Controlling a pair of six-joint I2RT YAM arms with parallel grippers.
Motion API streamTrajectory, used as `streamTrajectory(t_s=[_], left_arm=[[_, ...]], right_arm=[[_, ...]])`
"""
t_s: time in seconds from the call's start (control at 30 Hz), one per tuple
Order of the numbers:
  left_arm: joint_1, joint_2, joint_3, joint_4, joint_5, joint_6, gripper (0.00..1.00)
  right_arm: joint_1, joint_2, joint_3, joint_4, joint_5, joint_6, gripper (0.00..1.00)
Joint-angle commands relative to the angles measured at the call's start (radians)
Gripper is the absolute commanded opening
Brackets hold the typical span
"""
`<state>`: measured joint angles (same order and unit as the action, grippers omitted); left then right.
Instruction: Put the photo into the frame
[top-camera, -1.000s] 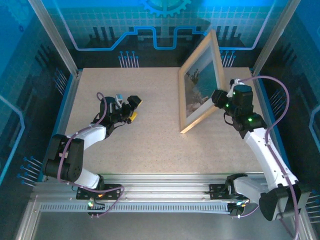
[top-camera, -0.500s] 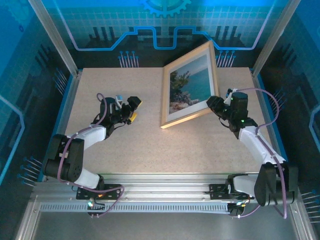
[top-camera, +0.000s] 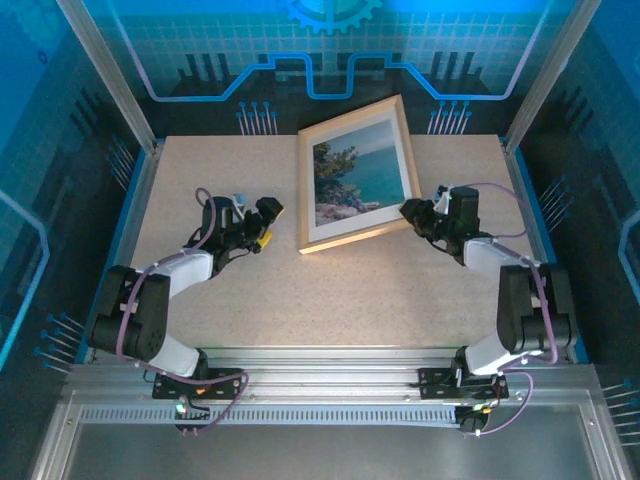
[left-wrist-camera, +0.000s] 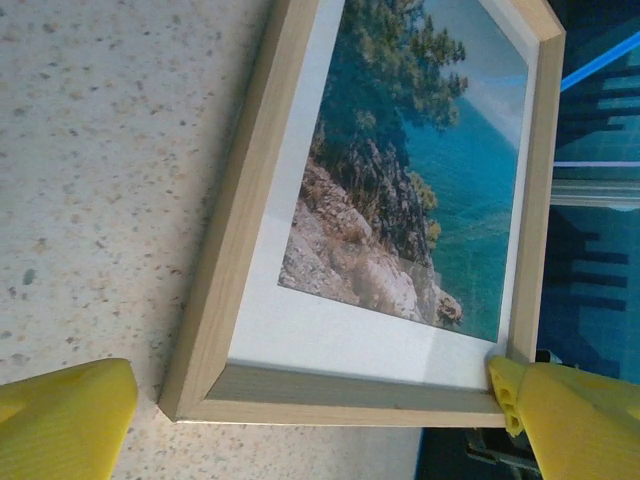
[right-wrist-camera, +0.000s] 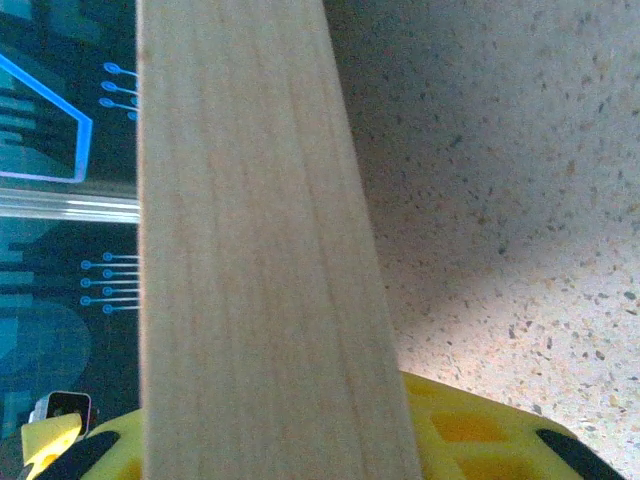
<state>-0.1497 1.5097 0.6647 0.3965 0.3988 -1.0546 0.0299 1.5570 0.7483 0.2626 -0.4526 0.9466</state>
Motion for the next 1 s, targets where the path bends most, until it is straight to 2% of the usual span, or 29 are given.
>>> streamTrajectory(t_s=[0.0, 0.1, 0.17, 0.3, 0.5, 0.6, 0.83, 0.87, 0.97], left_arm=[[-0.001, 0.028, 0.023, -0.045, -0.021, 0.049, 0.99], [-0.004, 0.055, 0.040, -0.062, -0.029, 0.069, 0.99], [-0.008, 0.078, 0.058, -0.077, -0.035, 0.084, 0.99], [-0.022, 0.121, 0.089, -0.090, -0.038, 0.093, 0.99], [-0.037, 0.160, 0.110, -0.083, -0.041, 0.087, 0.99], [-0.040, 0.172, 0.111, -0.078, -0.044, 0.077, 0.99], [-0.045, 0.187, 0.107, -0.063, -0.037, 0.064, 0.99], [-0.045, 0.185, 0.106, -0.063, -0.037, 0.064, 0.99], [-0.045, 0.179, 0.097, -0.063, -0.038, 0.065, 0.99]], right_arm=[[0.008, 0.107, -0.047, -0.225, 0.044, -0.139, 0.00], [0.008, 0.127, -0.081, -0.171, 0.040, -0.092, 0.02], [0.014, 0.125, -0.089, -0.163, 0.054, -0.074, 0.12], [0.036, 0.107, -0.081, -0.206, 0.099, -0.082, 0.26], [0.069, 0.059, -0.115, -0.235, 0.170, -0.041, 0.43], [0.092, 0.045, -0.113, -0.276, 0.214, -0.019, 0.48], [0.112, 0.060, -0.071, -0.331, 0.252, -0.016, 0.54], [0.111, 0.054, -0.065, -0.336, 0.257, -0.024, 0.57], [0.109, 0.022, -0.033, -0.391, 0.301, -0.062, 0.75]])
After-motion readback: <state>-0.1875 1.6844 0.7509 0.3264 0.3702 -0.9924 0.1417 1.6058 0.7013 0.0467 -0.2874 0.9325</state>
